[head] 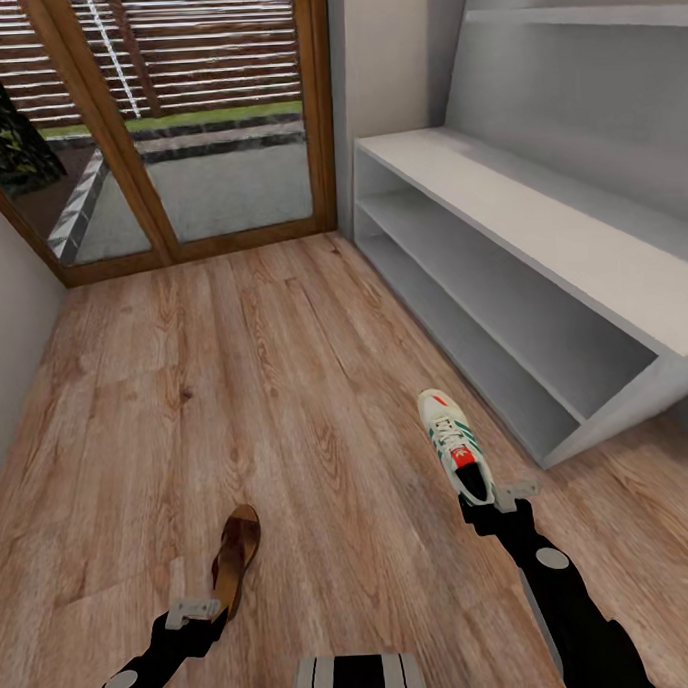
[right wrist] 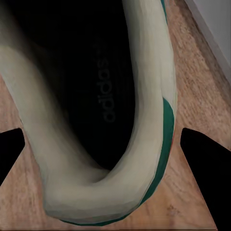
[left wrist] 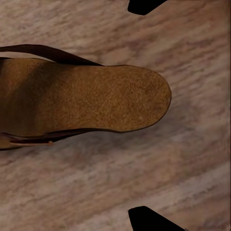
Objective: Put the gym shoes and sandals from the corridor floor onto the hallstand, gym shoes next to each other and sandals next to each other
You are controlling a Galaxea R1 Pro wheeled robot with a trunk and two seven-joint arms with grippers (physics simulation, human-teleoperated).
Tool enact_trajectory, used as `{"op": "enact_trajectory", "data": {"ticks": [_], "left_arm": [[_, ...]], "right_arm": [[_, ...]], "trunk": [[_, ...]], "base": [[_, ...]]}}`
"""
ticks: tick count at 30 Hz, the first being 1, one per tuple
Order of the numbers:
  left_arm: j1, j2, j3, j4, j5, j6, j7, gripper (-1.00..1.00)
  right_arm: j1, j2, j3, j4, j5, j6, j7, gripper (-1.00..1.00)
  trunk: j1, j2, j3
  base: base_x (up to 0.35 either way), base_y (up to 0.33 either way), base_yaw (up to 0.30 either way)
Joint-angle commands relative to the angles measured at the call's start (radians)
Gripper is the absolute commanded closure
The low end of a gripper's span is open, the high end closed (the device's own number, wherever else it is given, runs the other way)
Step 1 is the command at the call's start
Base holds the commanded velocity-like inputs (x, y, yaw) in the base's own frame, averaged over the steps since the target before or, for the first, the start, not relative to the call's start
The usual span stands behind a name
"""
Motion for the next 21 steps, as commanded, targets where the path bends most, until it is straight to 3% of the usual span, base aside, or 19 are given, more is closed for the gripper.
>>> {"op": "enact_trajectory", "data": {"ticks": [1, 11, 21], "left_arm": [[-0.001, -0.001, 0.009, 0.001, -0.01, -0.004, -0.006, -1.0], [0.0, -0.004, 0.009, 0.001, -0.01, -0.007, -0.005, -1.0], [0.0, -0.01, 0.009, 0.016, -0.011, -0.085, -0.005, -1.0]], "right_arm": [[-0.001, 0.001, -0.003, -0.002, 0.009, 0.005, 0.008, 1.0], [0.0, 0.001, -0.003, -0.002, 0.009, 0.005, 0.008, 1.0], [0.0, 0.001, -0.003, -0.002, 0.009, 0.004, 0.008, 1.0]], "trunk": [[0.0, -0.001, -0.006], [0.005, -0.003, -0.061], [0.009, -0.005, -0.106]], "base": [[0.0, 0.0, 0.0], [0.0, 0.0, 0.0], [0.0, 0.0, 0.0]]}}
